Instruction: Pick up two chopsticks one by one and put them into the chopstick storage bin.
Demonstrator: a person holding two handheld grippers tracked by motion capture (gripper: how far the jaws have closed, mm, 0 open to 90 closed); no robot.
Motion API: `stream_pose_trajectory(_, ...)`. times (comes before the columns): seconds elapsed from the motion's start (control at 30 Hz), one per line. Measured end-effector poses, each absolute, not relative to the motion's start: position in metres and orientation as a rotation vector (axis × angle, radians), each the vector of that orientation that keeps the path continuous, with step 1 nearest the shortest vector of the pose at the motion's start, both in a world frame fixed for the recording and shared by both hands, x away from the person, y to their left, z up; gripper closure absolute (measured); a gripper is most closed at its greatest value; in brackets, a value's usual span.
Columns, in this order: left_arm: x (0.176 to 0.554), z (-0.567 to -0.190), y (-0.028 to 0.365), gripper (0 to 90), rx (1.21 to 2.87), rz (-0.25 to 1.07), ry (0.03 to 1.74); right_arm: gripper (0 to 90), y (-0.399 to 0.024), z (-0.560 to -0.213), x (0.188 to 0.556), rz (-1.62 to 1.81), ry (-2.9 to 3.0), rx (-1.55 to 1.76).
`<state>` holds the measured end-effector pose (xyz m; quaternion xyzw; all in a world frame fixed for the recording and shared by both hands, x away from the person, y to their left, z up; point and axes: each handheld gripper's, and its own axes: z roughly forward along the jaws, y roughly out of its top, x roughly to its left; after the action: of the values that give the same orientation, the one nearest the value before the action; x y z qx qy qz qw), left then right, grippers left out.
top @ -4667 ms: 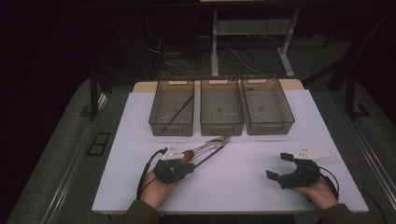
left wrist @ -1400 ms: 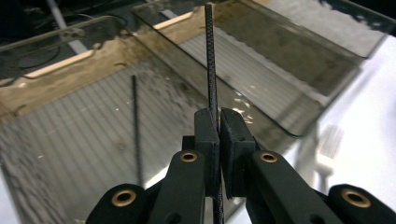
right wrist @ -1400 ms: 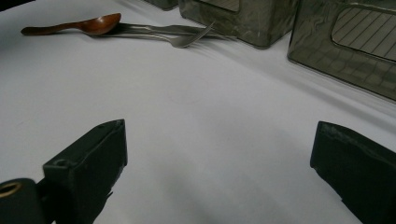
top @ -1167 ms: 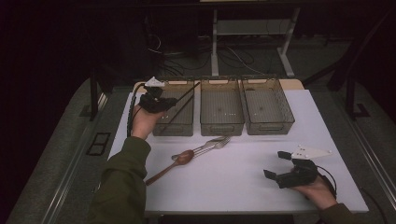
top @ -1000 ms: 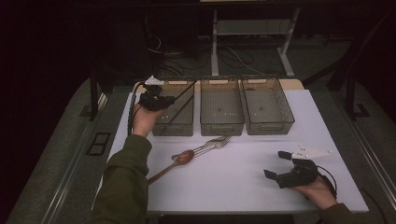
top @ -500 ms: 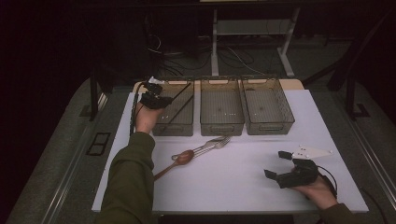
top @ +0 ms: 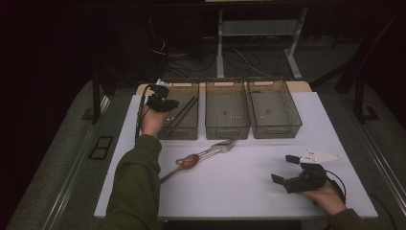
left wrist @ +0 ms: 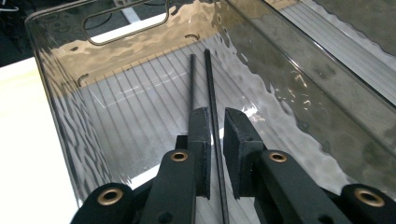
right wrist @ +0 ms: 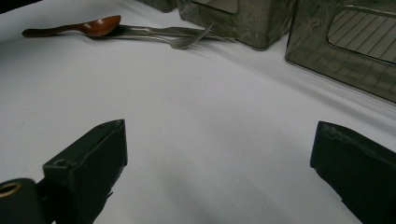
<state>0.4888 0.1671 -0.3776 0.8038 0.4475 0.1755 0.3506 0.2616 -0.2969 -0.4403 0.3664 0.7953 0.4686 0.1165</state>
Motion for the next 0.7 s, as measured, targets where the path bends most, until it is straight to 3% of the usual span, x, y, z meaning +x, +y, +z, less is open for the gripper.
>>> stream_pose_trajectory(0.23,0.483,-0.371,0.169,72.1,2.071,0.437,1.123,3.3,-0.297,-0.44,0.261,1.372,2.329,1.075)
stream_pose_trajectory(0.43,0.474,-0.362,0.167,57.3,2.057,0.351,1.059,3.3,-0.297,-0.44,0.261,1.373,2.328,1.075)
stream_pose_trajectory(0.7,0.452,-0.348,0.158,45.8,2.05,0.314,0.938,3.3,-0.297,-0.44,0.261,1.371,2.327,1.077)
